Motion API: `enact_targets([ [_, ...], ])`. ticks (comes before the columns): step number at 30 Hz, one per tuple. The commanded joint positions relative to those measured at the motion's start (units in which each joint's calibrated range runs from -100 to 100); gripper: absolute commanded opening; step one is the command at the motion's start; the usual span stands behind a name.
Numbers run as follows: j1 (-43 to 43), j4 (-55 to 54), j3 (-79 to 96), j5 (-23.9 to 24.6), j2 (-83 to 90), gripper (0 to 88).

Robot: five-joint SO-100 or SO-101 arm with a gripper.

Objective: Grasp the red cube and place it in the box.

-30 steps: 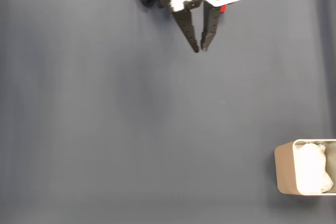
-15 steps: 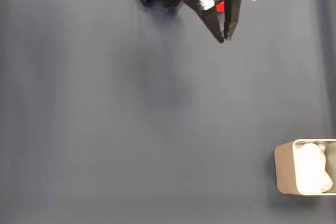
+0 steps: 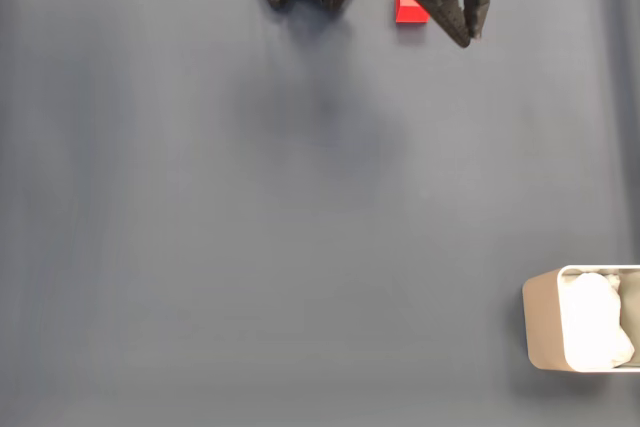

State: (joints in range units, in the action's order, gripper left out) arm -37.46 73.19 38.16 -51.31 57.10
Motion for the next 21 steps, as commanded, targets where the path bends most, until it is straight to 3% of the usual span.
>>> enact_targets([
  [1, -2.74, -0.9, 0.35, -0.54, 1.39, 1.4],
  [21, -14.24, -0.9, 11.84, -1.22, 6.77, 5.3],
])
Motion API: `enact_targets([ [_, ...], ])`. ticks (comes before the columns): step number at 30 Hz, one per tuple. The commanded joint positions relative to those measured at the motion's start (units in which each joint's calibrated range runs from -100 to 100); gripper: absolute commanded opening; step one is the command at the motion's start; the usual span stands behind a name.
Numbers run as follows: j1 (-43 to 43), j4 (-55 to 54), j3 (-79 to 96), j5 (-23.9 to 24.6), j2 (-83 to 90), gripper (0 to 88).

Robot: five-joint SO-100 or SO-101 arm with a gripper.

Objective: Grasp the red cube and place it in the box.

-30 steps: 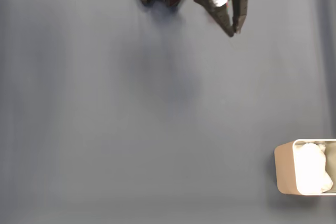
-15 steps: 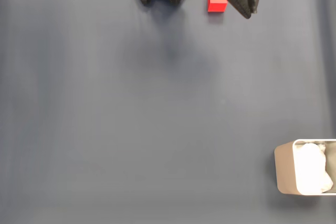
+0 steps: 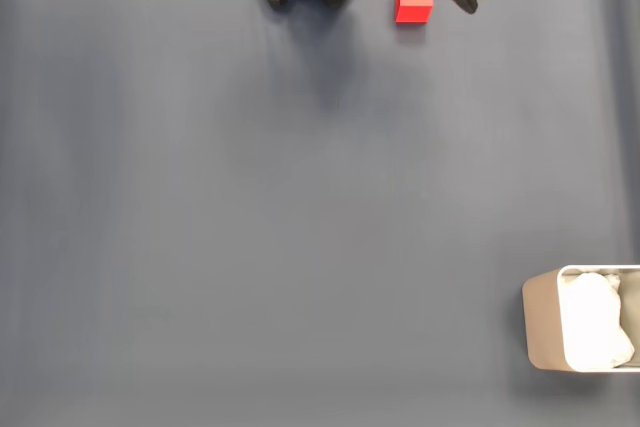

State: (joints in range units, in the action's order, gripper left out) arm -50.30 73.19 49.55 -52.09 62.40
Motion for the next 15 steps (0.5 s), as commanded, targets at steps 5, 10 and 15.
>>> enact_targets([
  [5, -3.33, -0.73, 3.1, -0.59, 2.94, 7.0],
  [10, -4.46, -0.73, 6.57, -1.27, 5.19, 9.0],
  [15, -4.53, -0.73, 9.58, -2.05, 6.75, 12.4],
])
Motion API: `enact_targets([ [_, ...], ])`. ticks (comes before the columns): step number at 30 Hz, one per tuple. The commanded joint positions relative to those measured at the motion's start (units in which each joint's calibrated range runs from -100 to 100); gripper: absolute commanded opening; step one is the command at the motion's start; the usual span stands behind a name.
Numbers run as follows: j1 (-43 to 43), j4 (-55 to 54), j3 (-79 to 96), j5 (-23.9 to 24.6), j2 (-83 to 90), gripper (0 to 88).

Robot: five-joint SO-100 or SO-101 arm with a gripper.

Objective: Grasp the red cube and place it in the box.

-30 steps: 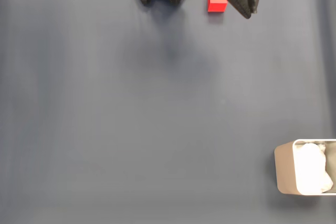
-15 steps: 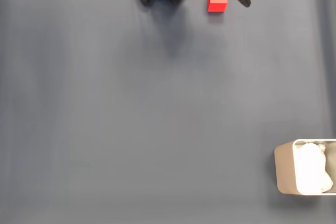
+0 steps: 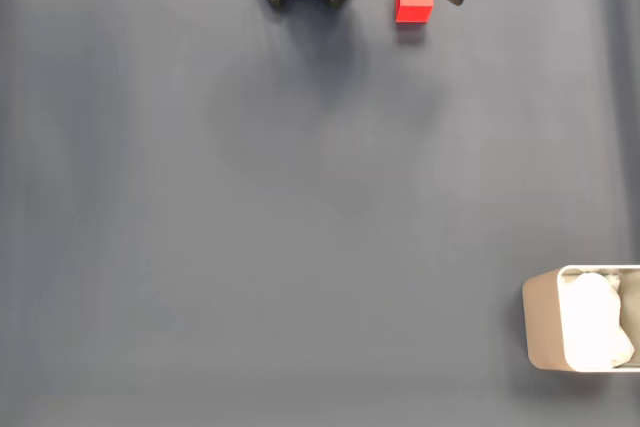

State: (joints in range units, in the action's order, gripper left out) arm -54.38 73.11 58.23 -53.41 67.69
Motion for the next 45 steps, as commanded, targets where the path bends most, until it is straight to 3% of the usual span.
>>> enact_targets([
  [1, -0.45, -0.73, 1.53, -0.88, 1.98, 13.2],
  [21, -3.44, 0.33, 13.76, -3.76, 11.08, 29.0],
  [45, -2.51, -3.27, 24.98, -4.25, 14.45, 31.8],
])
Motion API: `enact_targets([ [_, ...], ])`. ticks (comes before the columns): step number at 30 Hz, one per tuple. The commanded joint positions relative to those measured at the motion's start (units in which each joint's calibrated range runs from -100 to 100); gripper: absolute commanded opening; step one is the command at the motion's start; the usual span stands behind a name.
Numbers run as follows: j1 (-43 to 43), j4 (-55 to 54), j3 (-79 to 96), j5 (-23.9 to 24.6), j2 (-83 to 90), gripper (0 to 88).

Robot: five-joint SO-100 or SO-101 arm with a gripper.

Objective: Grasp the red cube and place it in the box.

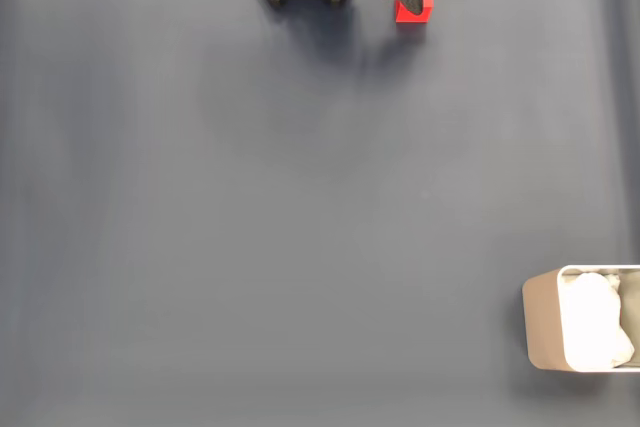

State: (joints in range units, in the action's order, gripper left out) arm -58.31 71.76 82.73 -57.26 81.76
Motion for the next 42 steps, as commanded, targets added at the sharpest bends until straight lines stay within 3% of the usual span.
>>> enact_targets([
  [1, 1.77, -2.25, 1.03, -0.49, 0.39, 31.8],
  [42, 0.5, -9.3, 9.24, -1.17, -2.3, 31.1],
])
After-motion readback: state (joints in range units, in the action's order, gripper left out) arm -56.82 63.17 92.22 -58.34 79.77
